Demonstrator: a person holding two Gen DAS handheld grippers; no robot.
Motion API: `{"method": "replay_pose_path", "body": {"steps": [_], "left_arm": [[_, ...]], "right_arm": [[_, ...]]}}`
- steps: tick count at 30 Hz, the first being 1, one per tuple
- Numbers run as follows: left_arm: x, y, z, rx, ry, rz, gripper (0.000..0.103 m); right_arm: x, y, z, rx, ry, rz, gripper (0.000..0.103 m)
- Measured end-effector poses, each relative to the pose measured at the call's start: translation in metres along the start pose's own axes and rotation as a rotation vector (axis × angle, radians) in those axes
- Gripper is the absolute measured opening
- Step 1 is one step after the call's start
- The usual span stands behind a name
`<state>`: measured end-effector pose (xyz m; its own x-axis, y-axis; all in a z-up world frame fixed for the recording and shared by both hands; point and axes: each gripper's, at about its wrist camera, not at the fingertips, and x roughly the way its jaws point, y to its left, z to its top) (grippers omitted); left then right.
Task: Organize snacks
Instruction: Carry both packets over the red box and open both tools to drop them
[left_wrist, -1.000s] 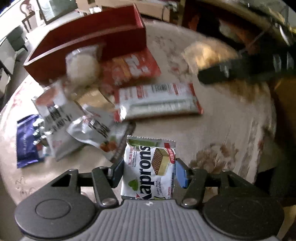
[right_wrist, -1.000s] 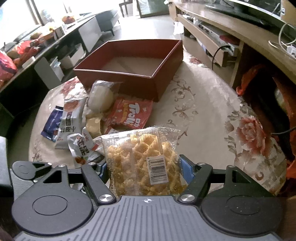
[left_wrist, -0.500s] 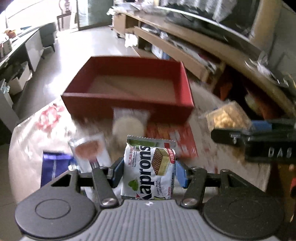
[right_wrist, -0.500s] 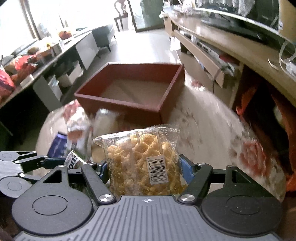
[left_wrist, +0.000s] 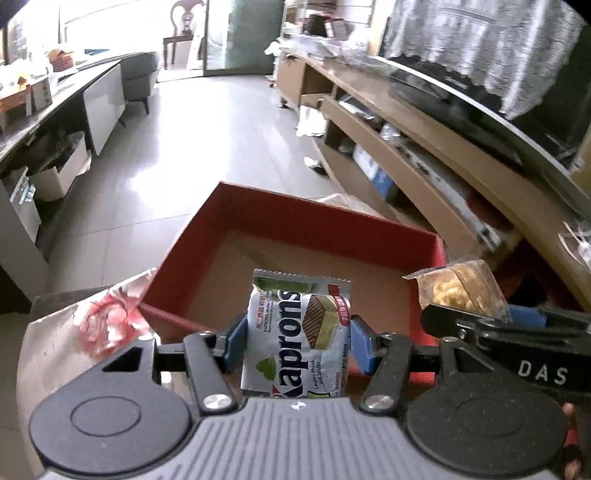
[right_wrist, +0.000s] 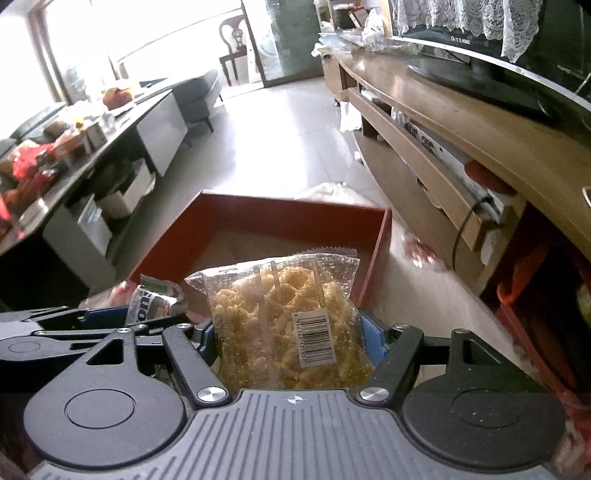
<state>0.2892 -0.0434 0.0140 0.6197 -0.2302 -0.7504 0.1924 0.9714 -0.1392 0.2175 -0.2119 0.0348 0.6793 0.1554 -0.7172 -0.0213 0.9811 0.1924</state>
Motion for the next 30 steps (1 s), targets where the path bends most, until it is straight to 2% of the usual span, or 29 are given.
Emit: {"method": "replay_pose_path", "body": {"steps": [7,17,30], "left_arm": [[0.044,0.013,0.014,-0.043,0.03,0.053,0.061],[0.083,0.021,0.017,-0.066,0.067,0.08,0.06],[0.093,0.021,0.014,-0.049,0.087,0.142,0.063]], "right_arm": [[0.041,0.001,0.016,0.012,0.028,0.008,0.077],[0.079,0.0,0.022,0.03,0.056,-0.001,0.077],[0.097,0.005,0.017,-0.016,0.085,-0.043,0.081]]}}
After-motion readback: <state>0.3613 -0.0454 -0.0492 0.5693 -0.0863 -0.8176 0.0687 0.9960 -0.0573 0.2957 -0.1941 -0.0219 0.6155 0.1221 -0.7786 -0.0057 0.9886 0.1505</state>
